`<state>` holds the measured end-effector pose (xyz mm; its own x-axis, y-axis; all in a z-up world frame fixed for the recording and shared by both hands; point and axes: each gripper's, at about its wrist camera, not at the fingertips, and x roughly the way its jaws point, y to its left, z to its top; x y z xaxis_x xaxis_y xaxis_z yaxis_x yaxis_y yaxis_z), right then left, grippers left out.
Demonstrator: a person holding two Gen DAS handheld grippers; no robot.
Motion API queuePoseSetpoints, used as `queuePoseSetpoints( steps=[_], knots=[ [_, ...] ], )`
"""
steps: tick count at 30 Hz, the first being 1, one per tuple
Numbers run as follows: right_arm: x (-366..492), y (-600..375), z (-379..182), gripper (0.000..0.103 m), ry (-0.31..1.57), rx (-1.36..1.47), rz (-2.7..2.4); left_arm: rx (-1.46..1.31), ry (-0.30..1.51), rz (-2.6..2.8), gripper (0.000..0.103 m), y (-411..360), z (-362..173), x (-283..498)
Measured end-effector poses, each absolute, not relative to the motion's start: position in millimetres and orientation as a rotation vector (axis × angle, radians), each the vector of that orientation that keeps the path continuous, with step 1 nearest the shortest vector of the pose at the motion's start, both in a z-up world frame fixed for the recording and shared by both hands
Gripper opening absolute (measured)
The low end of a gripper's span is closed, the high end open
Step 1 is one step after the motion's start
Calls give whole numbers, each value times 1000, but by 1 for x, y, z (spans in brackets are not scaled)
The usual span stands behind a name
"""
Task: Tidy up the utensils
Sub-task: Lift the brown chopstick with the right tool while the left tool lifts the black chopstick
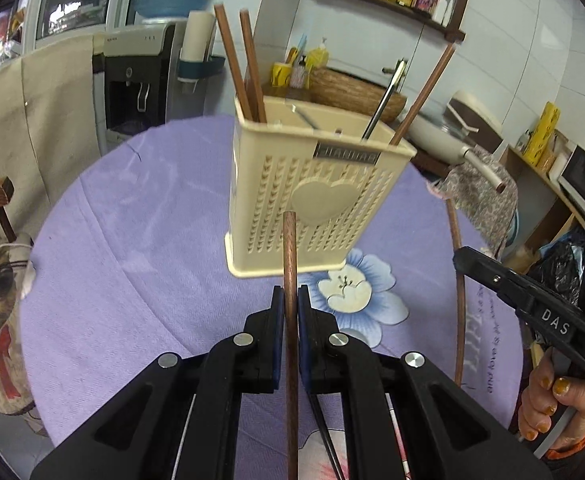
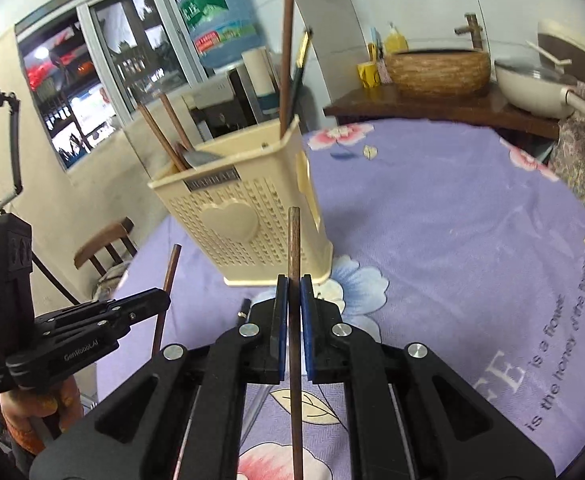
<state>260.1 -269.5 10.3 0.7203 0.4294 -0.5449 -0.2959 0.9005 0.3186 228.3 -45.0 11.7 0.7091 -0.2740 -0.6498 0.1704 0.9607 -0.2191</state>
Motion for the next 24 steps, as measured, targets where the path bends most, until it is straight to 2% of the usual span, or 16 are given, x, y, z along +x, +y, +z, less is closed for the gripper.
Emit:
queuePoseSetpoints(
  steps=[10, 24],
  knots=[
    [228, -281, 60, 7, 533, 189, 424, -166, 621, -250, 7, -28, 58, 201],
    [212, -271, 87, 7, 473, 142, 454, -175, 546, -261, 7, -21, 87, 189]
  ],
)
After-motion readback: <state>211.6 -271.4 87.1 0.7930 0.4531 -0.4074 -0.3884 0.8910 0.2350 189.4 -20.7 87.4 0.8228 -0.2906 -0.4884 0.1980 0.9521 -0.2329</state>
